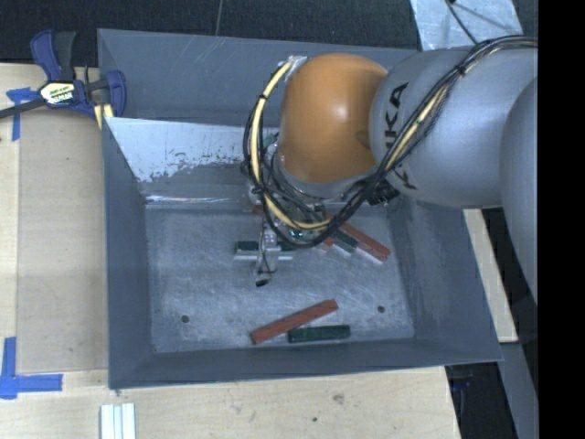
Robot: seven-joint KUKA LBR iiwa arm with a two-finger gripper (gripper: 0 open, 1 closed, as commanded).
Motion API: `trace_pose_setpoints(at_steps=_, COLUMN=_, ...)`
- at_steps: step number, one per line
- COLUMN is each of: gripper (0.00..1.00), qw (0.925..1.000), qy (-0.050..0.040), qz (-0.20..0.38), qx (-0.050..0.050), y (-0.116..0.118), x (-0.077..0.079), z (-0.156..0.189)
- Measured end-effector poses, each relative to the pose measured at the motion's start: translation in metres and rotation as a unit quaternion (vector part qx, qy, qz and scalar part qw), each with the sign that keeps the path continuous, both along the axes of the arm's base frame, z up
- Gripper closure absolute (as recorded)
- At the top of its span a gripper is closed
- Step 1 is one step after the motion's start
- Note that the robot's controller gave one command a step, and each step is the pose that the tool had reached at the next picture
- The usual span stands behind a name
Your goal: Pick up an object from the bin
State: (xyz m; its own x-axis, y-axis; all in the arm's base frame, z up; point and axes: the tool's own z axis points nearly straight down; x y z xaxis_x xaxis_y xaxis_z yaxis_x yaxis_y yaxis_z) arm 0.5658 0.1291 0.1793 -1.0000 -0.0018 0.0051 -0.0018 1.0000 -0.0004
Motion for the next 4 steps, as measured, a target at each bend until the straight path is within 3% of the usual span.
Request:
trace_pose_setpoints(at_steps=1, gripper=0.0, qw=1.0, qy=-0.004, qz=-0.001, qx=0.001, y=0.0, x=0.002, z=0.004)
trace_pose_setpoints(at_steps=2, gripper=0.0, qw=0.9995, qy=-0.0033, qz=-0.03, qx=0.0, y=-0.036, x=0.029, z=-0.089)
trace_pose_setpoints(at_steps=3, gripper=0.0, qw=0.9988, qy=-0.0043, qz=-0.048, qx=0.001, y=-0.051, x=0.036, z=-0.108)
trace_pose_setpoints(at_steps=4, gripper=0.0, qw=0.9989, qy=-0.0045, qz=-0.046, qx=0.001, y=-0.051, x=0.036, z=-0.108)
